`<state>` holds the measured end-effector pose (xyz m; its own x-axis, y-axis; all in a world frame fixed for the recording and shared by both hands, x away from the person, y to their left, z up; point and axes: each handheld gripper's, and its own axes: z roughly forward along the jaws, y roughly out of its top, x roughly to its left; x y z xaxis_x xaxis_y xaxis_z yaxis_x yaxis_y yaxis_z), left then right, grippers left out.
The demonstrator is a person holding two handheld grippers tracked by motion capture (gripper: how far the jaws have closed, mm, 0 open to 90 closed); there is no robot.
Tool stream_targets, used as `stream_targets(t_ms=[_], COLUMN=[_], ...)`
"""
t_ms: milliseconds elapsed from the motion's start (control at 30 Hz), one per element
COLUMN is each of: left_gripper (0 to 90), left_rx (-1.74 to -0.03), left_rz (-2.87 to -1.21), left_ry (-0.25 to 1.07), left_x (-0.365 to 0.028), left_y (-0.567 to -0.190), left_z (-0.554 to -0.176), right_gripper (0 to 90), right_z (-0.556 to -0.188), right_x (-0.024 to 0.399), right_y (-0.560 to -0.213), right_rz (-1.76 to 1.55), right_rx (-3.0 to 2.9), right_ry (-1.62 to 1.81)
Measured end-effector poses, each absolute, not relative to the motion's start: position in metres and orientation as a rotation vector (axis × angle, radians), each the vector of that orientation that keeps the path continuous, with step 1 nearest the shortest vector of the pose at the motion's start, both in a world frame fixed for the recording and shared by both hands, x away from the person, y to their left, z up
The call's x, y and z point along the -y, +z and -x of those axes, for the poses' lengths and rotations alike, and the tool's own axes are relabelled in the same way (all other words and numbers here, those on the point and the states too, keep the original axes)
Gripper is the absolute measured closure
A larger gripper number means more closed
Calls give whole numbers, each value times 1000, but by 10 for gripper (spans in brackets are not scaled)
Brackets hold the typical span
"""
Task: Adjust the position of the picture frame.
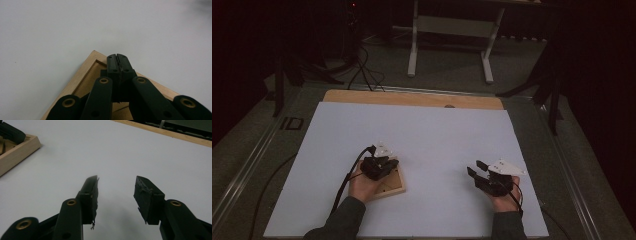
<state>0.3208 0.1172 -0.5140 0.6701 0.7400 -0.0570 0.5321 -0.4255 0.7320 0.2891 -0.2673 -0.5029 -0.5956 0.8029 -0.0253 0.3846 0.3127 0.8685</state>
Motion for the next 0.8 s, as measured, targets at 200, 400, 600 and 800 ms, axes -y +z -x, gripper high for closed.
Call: stream_targets(t_ms=[200,400,600,800], left_gripper=[900,900,900,900], left_rx=[-981,-1004,-1050,-1115], left_rz=[-2100,-2043,-1999,-1966], left_ry=[369,382,402,420], left_x=[-124,-142,-166,-186], left_y=[-510,-502,-501,-507], left_z=[-317,-308,-296,-286], right_gripper=[532,531,530,530], right_z=[-289,-289,-289,-289], right_x=[268,268,268,268], right_y=[-503,-503,-503,-503], right_rz=[-1054,-1052,-1054,-1053], right_rx=[-2119,-2122,-2123,-2126], right_ry=[1220,1219,1217,1215])
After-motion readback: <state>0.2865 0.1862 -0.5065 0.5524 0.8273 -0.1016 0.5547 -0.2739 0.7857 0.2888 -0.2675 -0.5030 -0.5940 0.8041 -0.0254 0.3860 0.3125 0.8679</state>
